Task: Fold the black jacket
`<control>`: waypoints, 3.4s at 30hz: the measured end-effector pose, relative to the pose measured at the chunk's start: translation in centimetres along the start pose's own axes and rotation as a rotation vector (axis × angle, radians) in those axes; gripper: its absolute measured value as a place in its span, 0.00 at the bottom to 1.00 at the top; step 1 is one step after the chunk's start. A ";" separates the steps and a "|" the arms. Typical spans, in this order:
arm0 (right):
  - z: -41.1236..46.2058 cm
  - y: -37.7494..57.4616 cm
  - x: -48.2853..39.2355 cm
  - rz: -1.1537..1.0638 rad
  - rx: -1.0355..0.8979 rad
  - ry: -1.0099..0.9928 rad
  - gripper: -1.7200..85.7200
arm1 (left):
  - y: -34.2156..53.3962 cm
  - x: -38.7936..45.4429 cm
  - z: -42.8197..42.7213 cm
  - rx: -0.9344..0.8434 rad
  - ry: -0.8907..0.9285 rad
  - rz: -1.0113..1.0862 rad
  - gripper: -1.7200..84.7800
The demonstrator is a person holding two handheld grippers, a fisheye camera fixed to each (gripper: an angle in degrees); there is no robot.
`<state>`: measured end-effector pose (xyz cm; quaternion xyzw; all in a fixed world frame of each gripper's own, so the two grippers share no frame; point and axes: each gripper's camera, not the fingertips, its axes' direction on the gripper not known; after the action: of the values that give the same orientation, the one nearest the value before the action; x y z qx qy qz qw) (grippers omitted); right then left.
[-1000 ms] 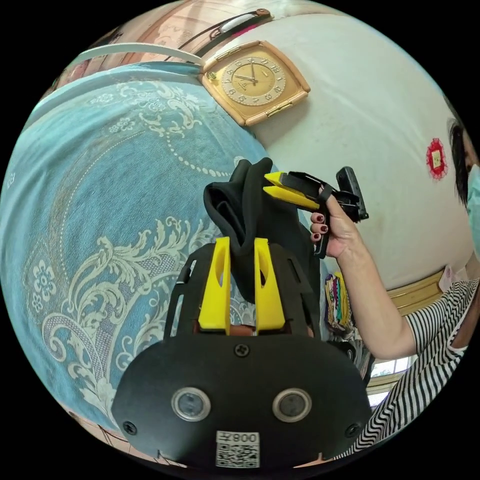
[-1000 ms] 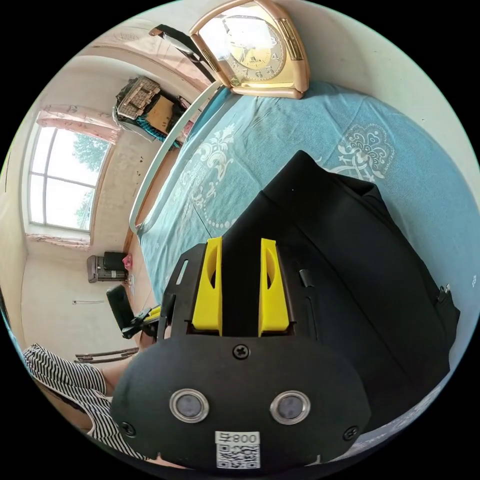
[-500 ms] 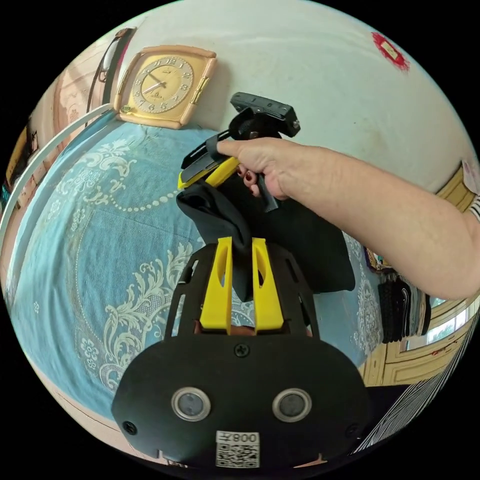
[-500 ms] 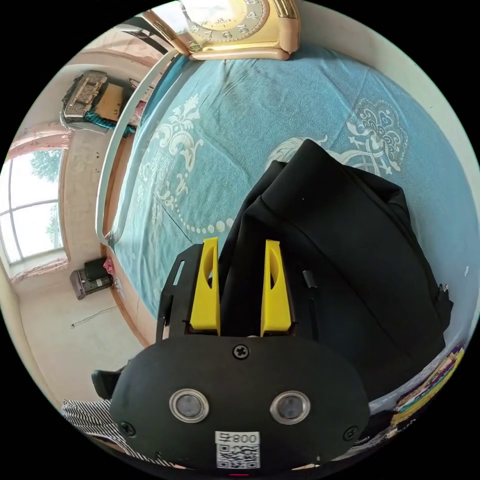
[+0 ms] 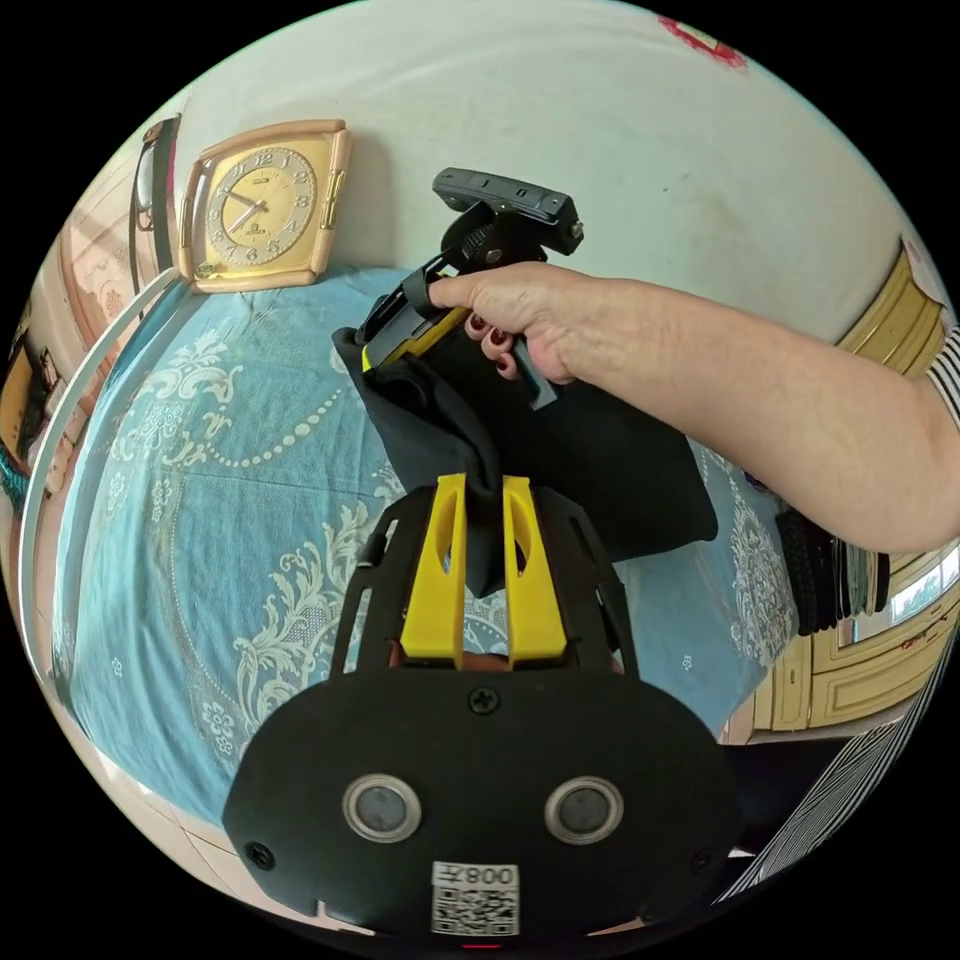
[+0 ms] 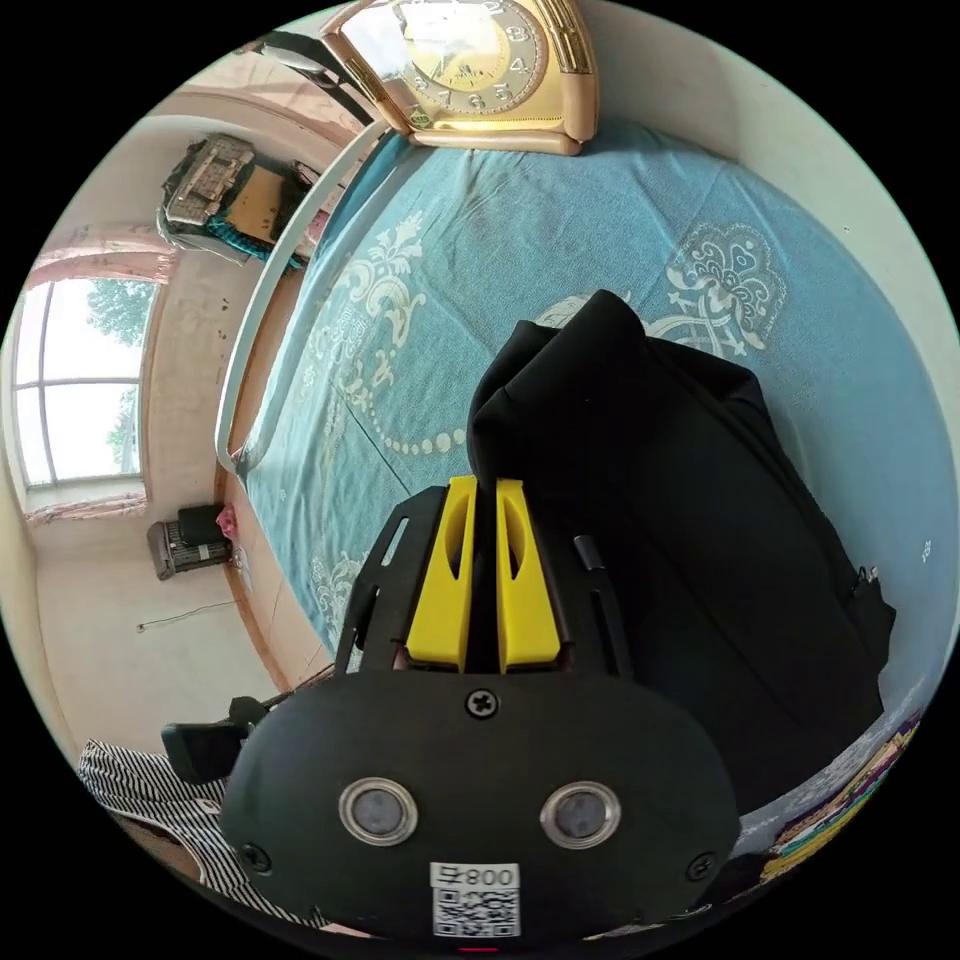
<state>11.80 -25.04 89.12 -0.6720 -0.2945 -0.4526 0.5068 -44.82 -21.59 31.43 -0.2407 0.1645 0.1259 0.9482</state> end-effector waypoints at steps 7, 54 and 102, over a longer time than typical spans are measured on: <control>-7.5 8.5 5.2 -0.035 0.163 -0.195 0.05 | 0.4 7.4 1.8 0.016 0.026 0.172 0.09; -14.7 54.7 37.0 0.629 0.695 -0.358 0.06 | 0.8 34.2 37.3 -0.343 0.489 0.595 0.10; -6.2 31.4 23.6 0.157 0.319 0.223 0.02 | -6.6 9.3 35.2 -0.173 0.289 0.241 0.03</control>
<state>46.53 -42.19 97.94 -0.5500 -0.2510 -0.4310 0.6699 -25.36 -8.24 59.94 -0.3153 0.3150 0.2162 0.8687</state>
